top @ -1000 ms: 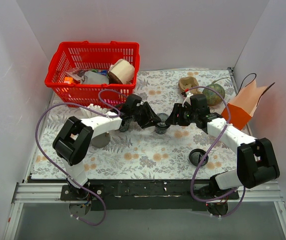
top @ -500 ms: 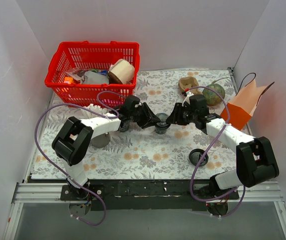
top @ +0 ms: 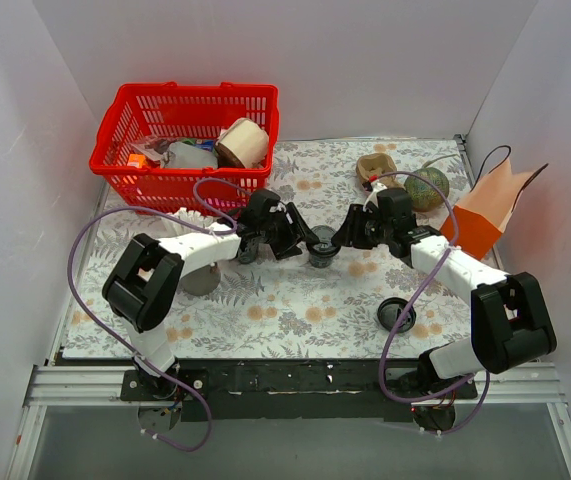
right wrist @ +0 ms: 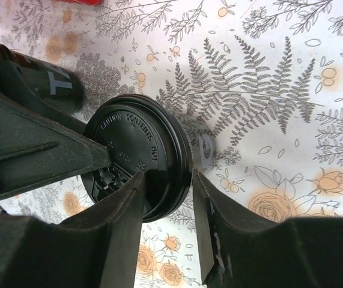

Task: Pack the takeout coffee

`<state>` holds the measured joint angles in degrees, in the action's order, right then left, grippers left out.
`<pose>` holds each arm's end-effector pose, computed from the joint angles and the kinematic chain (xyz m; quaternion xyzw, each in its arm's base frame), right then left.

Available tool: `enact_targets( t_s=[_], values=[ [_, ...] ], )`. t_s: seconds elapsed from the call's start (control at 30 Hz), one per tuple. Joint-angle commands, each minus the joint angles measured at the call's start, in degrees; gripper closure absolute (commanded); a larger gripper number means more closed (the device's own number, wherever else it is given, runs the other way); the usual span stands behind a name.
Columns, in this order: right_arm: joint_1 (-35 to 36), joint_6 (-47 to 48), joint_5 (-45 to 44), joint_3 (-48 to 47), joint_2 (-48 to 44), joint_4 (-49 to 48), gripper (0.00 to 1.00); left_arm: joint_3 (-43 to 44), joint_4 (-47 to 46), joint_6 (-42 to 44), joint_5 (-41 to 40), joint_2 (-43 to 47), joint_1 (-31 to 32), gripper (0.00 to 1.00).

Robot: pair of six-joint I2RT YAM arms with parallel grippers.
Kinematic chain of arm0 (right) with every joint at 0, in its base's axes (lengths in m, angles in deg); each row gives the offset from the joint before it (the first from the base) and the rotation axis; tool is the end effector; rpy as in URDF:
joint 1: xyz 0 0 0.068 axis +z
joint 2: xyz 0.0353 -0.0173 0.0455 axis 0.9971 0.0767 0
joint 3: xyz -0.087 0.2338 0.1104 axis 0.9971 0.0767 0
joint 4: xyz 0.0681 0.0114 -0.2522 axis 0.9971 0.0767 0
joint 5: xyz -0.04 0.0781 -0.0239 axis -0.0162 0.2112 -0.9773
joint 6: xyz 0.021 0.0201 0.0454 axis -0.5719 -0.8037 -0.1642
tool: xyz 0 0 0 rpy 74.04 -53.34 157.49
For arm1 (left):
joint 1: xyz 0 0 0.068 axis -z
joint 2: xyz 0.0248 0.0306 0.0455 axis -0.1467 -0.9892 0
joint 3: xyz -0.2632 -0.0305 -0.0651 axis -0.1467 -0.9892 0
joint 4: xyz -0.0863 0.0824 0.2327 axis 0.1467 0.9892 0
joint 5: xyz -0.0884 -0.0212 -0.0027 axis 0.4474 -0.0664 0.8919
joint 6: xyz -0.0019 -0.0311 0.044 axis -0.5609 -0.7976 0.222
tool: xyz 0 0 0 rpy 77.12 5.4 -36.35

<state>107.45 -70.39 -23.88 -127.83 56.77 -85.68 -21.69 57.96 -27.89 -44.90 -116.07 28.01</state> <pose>0.2803 0.1224 0.2240 -0.0213 0.8829 0.2955 0.3643 0.3019 -0.2349 0.1919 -0.4282 0.8016 -0.4160 0.0330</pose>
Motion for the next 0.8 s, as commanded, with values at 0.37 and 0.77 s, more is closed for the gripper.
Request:
enact_targets(
  t_s=[0.37,0.77],
  values=[
    [-0.23,-1.03,-0.29,-8.15,-0.90,2.39,0.38,9.15,9.99,8.10,-3.40,2.84,-0.67,0.12],
    [-0.22,-2.09,1.74,-7.54,5.07,1.07,0.36,11.18,10.51,7.83,-4.98,-3.22,-0.85,0.21]
  ],
)
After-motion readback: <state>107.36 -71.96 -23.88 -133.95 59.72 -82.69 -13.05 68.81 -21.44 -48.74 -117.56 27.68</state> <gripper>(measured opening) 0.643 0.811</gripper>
